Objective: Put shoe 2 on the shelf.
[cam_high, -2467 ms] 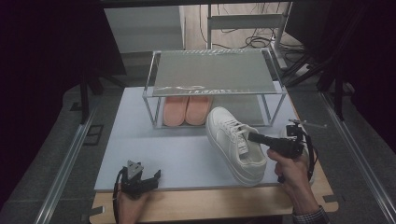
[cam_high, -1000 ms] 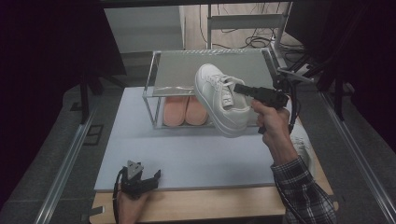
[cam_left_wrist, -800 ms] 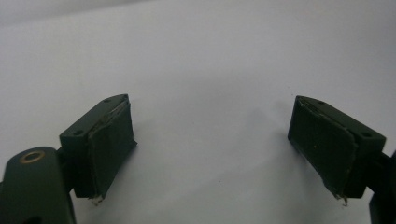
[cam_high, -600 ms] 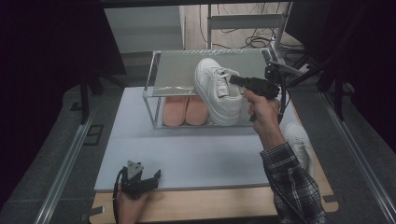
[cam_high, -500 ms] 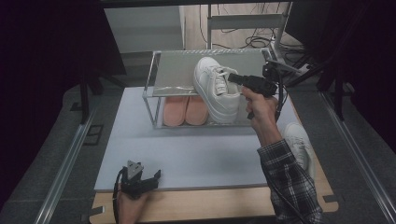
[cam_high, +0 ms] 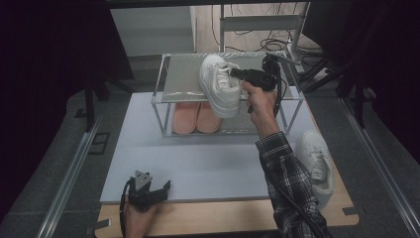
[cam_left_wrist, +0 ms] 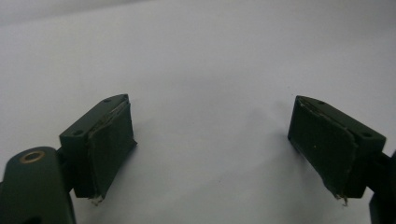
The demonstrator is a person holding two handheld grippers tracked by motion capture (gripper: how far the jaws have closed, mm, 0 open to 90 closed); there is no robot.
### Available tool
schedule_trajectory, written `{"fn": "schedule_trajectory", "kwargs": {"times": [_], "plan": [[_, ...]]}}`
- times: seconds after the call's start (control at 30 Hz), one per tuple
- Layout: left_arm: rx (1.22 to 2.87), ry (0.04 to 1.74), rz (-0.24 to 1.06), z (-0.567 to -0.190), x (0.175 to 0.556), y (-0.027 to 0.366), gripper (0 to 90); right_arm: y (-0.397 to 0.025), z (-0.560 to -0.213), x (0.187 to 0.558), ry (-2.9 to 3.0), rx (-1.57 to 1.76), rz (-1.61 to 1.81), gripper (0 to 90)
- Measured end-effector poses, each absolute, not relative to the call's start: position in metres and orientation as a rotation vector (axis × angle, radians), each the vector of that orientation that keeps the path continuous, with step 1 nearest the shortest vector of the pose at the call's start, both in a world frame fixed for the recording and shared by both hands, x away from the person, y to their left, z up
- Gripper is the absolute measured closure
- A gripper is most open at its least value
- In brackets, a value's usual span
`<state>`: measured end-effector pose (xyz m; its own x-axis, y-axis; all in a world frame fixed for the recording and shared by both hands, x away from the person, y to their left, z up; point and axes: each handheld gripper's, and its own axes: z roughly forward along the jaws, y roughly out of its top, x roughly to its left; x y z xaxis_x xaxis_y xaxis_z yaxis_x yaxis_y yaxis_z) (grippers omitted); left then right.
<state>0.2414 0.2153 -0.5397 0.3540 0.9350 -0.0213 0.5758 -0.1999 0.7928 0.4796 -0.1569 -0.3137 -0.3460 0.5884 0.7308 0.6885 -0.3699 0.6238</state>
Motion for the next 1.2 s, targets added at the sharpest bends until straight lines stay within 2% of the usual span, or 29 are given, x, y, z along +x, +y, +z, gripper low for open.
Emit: {"fn": "schedule_trajectory", "kwargs": {"times": [0.07,0.2,0.3,0.47,0.83,1.2], "plan": [[1.887,1.318,0.624,-0.540,0.241,0.215,14.0,-0.153,-0.313,0.481,-1.747,-1.746,-1.833,76.0],[1.887,1.319,0.625,-0.540,0.241,0.215,14.0,-0.153,-0.312,0.480,-1.759,-1.707,-1.855,63.3],[1.888,1.318,0.626,-0.540,0.241,0.215,14.0,-0.159,-0.312,0.478,-1.727,-1.673,-1.901,56.9],[1.888,1.318,0.626,-0.540,0.241,0.215,14.0,-0.172,-0.308,0.470,-1.732,-1.645,-1.935,56.7],[1.886,1.318,0.627,-0.540,0.241,0.215,14.0,-0.193,-0.314,0.439,-1.777,-1.559,-1.955,67.9],[1.885,1.318,0.628,-0.540,0.241,0.215,14.0,-0.205,-0.332,0.408,-1.797,-1.473,-1.933,88.9]]}}
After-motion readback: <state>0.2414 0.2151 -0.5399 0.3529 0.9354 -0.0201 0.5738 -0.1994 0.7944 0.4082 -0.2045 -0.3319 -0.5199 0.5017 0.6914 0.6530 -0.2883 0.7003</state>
